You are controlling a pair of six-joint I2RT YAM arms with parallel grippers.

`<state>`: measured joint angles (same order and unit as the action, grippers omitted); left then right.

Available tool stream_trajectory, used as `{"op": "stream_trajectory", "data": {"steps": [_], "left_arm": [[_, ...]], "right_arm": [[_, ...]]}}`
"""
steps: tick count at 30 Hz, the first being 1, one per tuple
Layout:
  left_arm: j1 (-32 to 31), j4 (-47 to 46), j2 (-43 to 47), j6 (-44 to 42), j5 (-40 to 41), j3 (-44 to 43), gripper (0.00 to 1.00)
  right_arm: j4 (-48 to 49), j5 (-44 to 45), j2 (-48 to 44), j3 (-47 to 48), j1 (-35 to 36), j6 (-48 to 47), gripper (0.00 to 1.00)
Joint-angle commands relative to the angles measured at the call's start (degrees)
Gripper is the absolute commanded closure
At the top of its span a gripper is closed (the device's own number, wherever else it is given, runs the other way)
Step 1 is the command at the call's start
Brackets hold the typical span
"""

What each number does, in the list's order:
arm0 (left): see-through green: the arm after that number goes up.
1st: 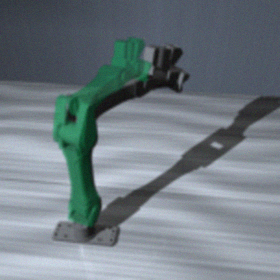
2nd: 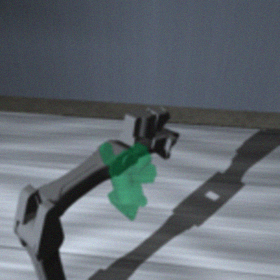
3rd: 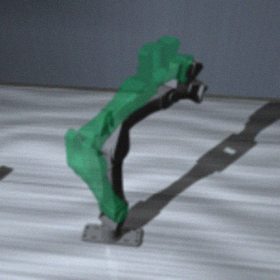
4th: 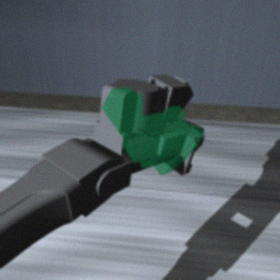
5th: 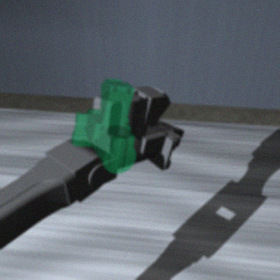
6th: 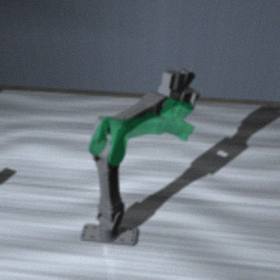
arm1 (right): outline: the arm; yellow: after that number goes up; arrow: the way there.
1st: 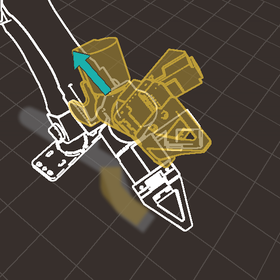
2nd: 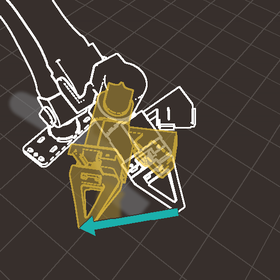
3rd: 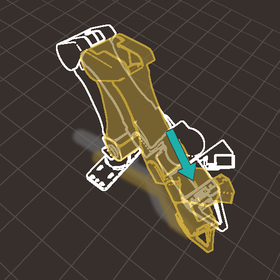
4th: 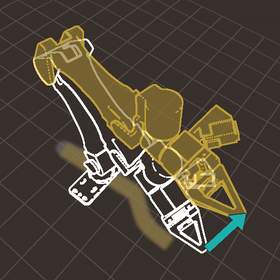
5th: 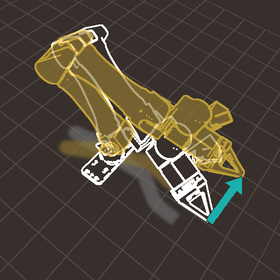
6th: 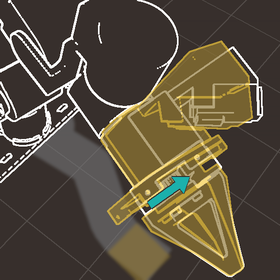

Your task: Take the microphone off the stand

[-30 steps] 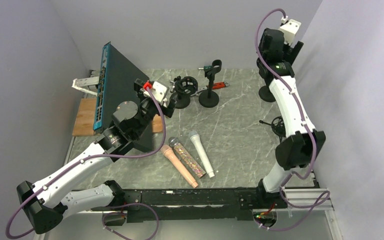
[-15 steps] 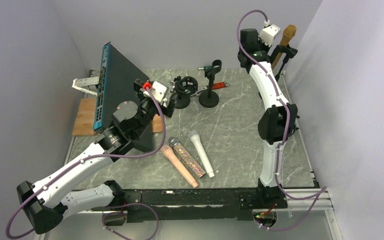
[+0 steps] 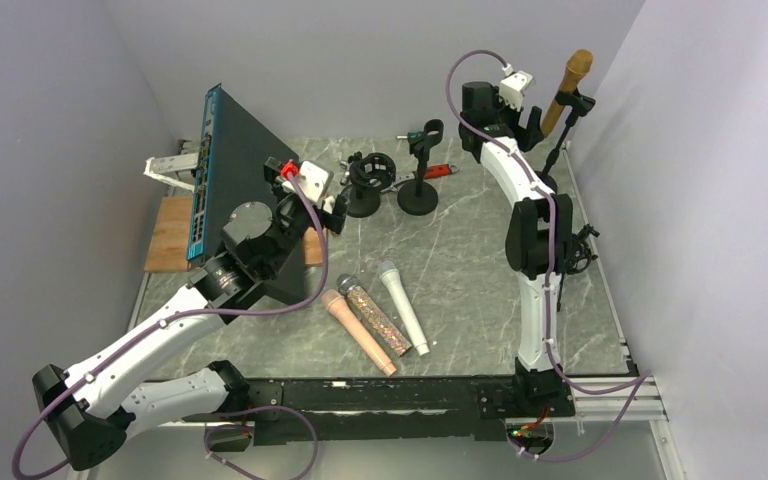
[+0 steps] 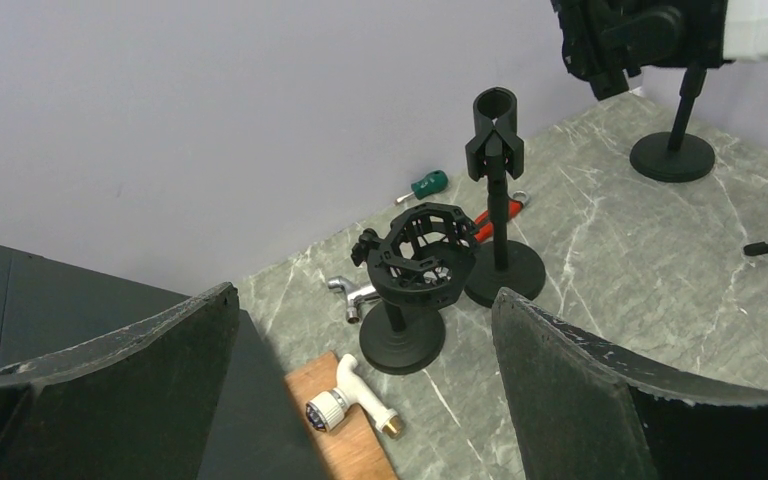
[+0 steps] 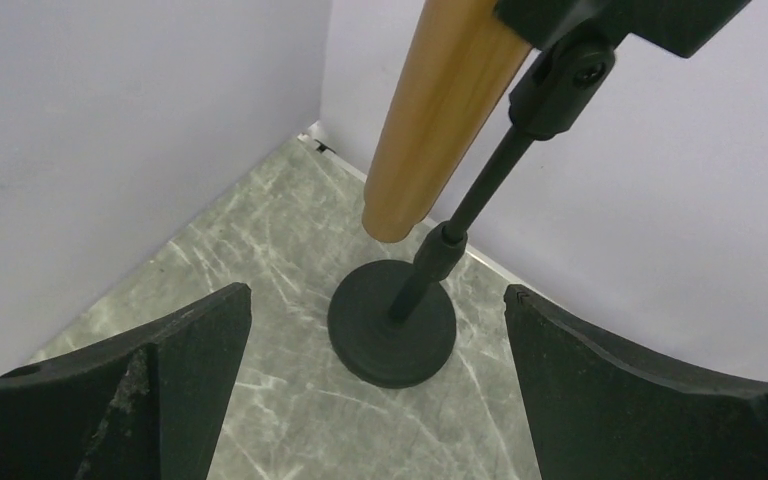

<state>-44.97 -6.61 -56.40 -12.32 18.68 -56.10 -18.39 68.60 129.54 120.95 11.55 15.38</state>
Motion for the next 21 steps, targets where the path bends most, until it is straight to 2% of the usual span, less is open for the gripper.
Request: {"op": "stream_trajectory", "data": {"steps": [1,14,21], "left_arm": [[0.31,-2.89,1.22,0.94,-0.57,0.3,0.01],[0.3,-2.89,0.82,1.24,-1.0,0.33,0.01],[0.86,-3.0,0.68,1.28,-1.17,0.42,0.01]], "right_arm": [[16.8,2.88,0.57,-2.81,-0.53,-11.5,0.02],[22.46,-5.38,3.95,-2.61,-3.79,-18.86,0.09],[23.05,-5.31,7.19,0.86,-5.14,-20.77,0.11]]}}
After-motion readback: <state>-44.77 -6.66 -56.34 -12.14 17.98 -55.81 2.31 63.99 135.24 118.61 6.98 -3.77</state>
